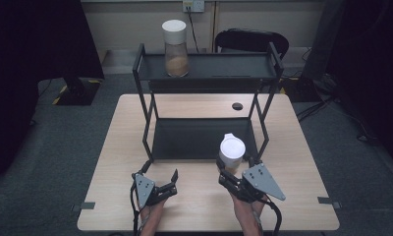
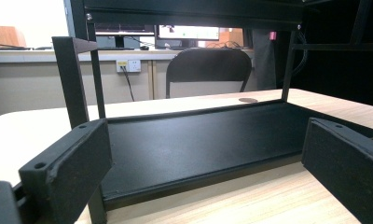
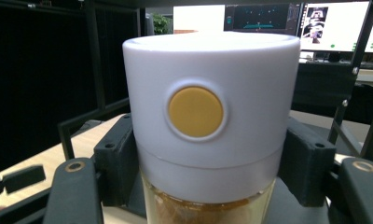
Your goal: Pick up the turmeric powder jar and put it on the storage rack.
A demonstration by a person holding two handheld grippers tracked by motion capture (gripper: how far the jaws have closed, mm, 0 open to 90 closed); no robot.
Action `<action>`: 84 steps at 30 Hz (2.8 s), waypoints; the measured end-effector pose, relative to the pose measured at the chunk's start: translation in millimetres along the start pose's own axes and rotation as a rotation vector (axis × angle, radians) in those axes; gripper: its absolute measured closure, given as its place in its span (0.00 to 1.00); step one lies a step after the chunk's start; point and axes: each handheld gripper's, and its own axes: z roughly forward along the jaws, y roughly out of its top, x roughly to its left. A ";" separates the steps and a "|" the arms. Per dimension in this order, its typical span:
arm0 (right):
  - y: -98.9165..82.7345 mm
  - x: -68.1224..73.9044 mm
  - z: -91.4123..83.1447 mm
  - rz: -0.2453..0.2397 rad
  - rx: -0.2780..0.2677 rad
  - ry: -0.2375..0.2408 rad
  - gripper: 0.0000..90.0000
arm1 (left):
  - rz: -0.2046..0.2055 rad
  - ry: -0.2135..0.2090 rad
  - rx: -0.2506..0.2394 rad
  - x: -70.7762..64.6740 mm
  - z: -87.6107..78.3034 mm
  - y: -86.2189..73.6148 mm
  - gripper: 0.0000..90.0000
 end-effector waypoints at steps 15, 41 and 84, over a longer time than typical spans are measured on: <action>32.3 -9.6 20.2 -0.001 -0.051 -0.008 0.33 | 0.002 0.002 0.001 -0.2 0.0 0.2 0.01; 84.8 -31.7 59.7 -0.005 -0.114 -0.031 0.33 | 0.001 0.005 0.001 -0.8 0.0 0.2 0.01; 168.3 -44.3 147.1 -0.025 -0.118 -0.060 0.33 | 0.001 0.005 0.001 -0.8 -0.1 0.2 0.01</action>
